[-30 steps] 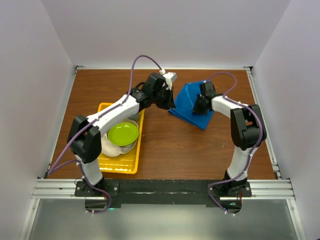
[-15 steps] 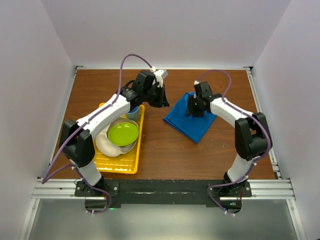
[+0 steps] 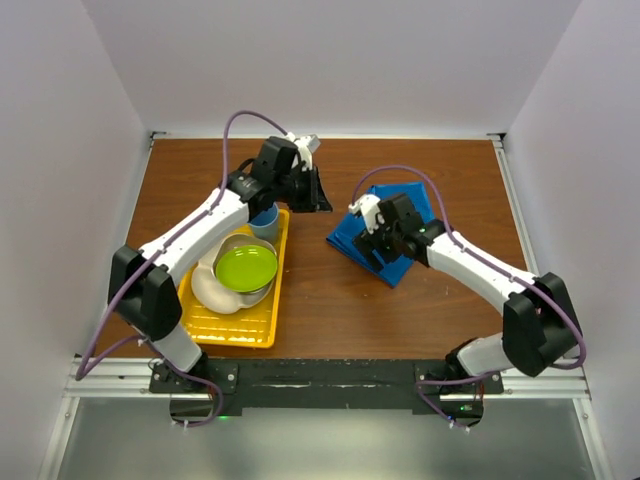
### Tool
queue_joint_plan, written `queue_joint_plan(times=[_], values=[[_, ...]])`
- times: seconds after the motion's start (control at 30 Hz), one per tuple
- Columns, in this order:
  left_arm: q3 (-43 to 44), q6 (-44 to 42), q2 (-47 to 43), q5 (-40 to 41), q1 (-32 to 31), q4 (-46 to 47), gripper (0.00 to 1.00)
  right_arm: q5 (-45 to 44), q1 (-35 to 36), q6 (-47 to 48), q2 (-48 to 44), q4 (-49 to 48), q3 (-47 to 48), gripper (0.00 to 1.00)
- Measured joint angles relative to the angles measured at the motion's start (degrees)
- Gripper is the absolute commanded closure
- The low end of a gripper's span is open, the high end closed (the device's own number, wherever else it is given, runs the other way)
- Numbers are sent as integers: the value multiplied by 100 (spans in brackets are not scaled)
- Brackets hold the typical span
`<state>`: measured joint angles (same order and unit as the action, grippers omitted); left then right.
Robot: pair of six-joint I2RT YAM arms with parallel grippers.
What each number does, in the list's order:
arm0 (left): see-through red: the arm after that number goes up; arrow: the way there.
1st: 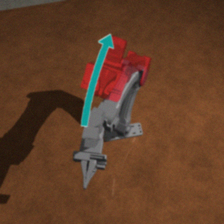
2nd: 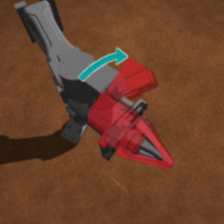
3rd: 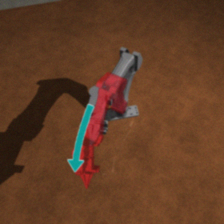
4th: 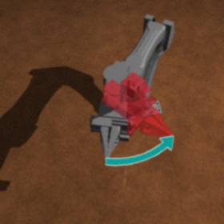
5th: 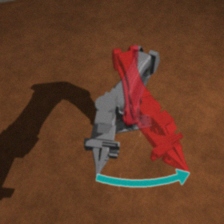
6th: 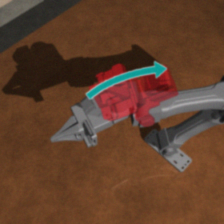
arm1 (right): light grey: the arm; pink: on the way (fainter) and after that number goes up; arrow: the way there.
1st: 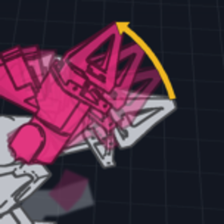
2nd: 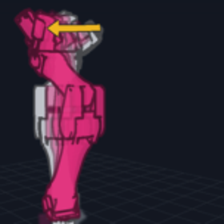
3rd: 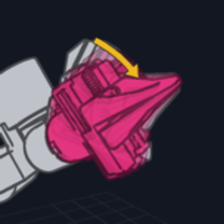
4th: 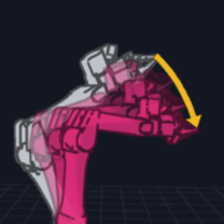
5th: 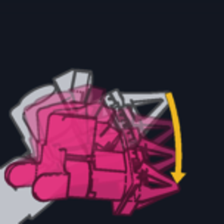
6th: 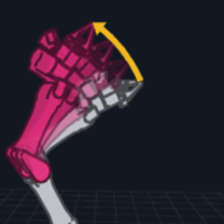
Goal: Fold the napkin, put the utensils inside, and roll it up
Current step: Fold the napkin
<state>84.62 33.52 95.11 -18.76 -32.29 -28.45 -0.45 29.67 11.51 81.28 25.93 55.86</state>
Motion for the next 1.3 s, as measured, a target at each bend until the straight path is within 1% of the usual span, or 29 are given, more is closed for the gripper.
queue_joint_plan(times=[0.2,0.4,0.67,1.07,1.17,1.27,1.3], values=[[-518,269,-380,26,2,157,86,-42,350,763,-2,149,-313,23],[-737,341,-476,52,2,212,86,-59,612,1117,37,151,-313,30],[-767,356,-699,109,2,227,86,-212,660,1193,612,-46,-313,36],[-859,446,-715,122,2,249,86,-203,660,1176,1104,-459,-313,47],[-859,468,-715,153,2,271,84,-216,660,1176,1285,-498,-273,51],[-859,492,-715,275,2,271,79,-267,660,1176,1377,-584,-214,60],[-859,501,-715,363,2,273,77,-299,660,1165,1423,-616,-179,66]])
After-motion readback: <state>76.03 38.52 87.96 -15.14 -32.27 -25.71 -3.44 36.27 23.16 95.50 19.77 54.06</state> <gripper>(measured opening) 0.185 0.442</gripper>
